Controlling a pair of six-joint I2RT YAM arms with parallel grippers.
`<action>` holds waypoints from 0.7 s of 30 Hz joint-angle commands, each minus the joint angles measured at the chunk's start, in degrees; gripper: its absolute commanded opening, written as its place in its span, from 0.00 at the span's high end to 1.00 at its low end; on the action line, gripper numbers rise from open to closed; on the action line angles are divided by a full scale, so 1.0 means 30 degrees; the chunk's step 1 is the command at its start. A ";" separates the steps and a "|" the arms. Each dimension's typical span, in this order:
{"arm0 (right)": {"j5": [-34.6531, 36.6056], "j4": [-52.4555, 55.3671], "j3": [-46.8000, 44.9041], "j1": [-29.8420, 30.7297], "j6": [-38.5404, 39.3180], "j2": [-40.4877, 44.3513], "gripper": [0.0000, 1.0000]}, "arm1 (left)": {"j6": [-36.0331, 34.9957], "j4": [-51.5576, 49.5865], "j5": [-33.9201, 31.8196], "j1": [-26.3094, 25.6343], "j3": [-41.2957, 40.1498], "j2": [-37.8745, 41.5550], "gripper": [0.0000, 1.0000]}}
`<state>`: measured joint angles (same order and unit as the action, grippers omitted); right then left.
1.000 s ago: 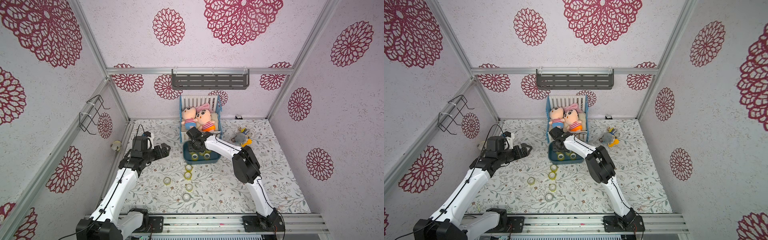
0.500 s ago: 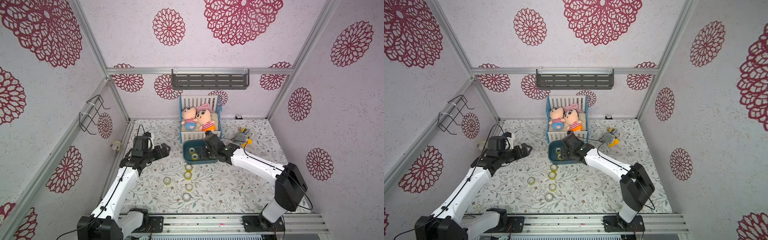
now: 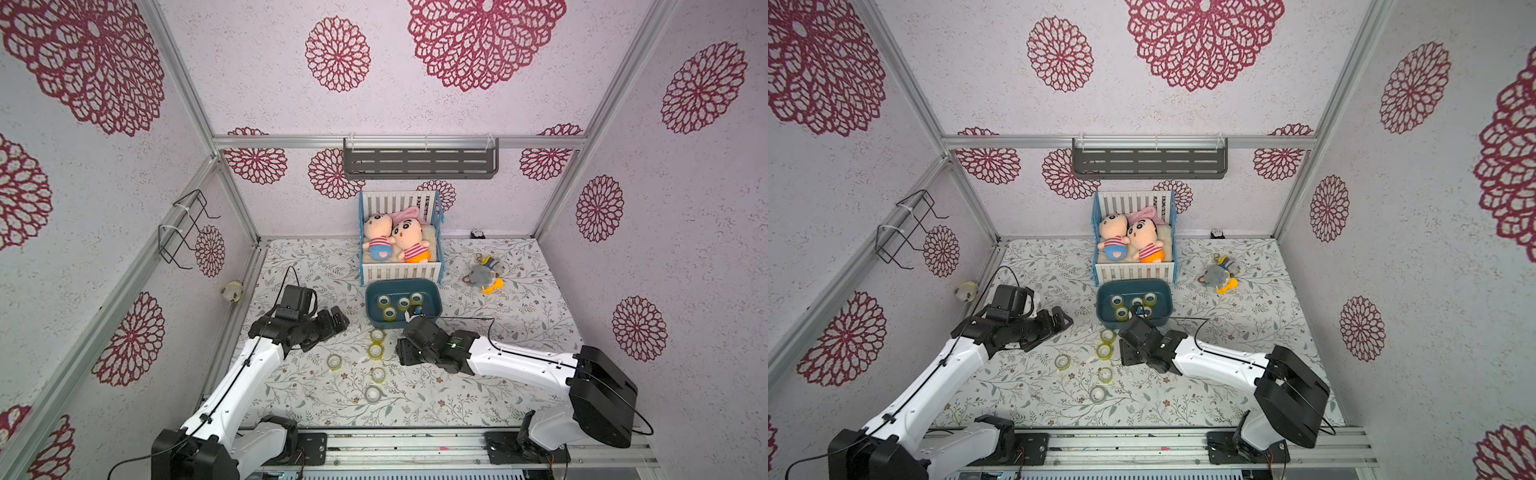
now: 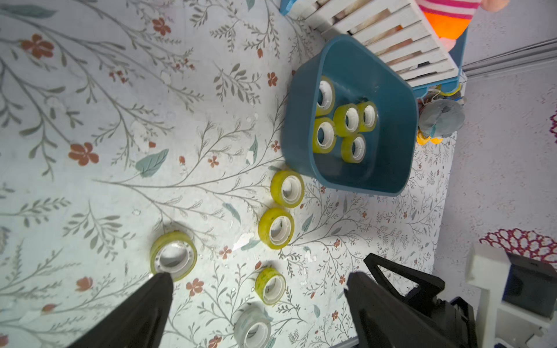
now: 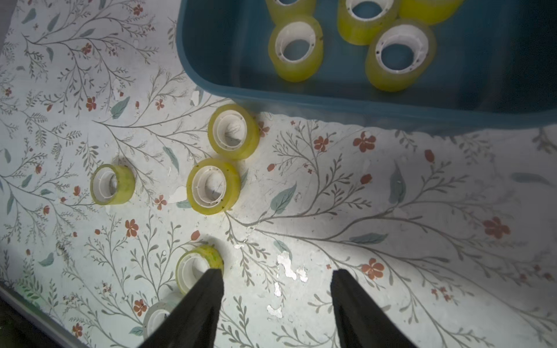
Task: Put the transparent tape into the storage box
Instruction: Move the tape to the center of the board.
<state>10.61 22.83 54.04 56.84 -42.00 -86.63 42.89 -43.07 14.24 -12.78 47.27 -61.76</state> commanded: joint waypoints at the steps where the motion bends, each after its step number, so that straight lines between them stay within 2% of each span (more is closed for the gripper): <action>1: 0.1730 -0.0371 0.0764 0.0971 -0.2081 -0.1107 0.30 | 0.1286 -0.1331 -0.3157 0.0007 -0.0825 0.1695 0.03; 2: 0.1948 -0.0306 0.1021 0.1206 -0.2244 -0.1540 0.25 | 0.1685 -0.1439 -0.4170 0.0060 -0.1066 0.2495 0.03; 4: 0.2138 -0.0273 0.1437 0.1464 -0.2323 -0.2237 0.21 | 0.2050 -0.1647 -0.5196 0.0225 -0.1232 0.3953 0.03; 8: 0.2002 -0.0740 0.2043 0.1562 -0.2466 -0.3581 0.20 | 0.1440 -0.1140 -0.4560 0.0672 -0.1571 0.5519 0.03; 17: 0.2015 -0.0454 0.3964 0.1379 -0.2550 -0.6079 0.19 | 0.1220 -0.0849 -0.3314 0.0919 -0.1814 0.2923 0.03; 21: 0.1912 -0.0481 0.4281 0.0912 -0.2592 -0.6557 0.19 | 0.0982 -0.0622 -0.2940 0.0919 -0.1751 0.2765 0.03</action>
<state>14.81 21.89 65.30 60.82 -48.73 -106.06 46.87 -46.24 4.21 -10.44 42.04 -54.04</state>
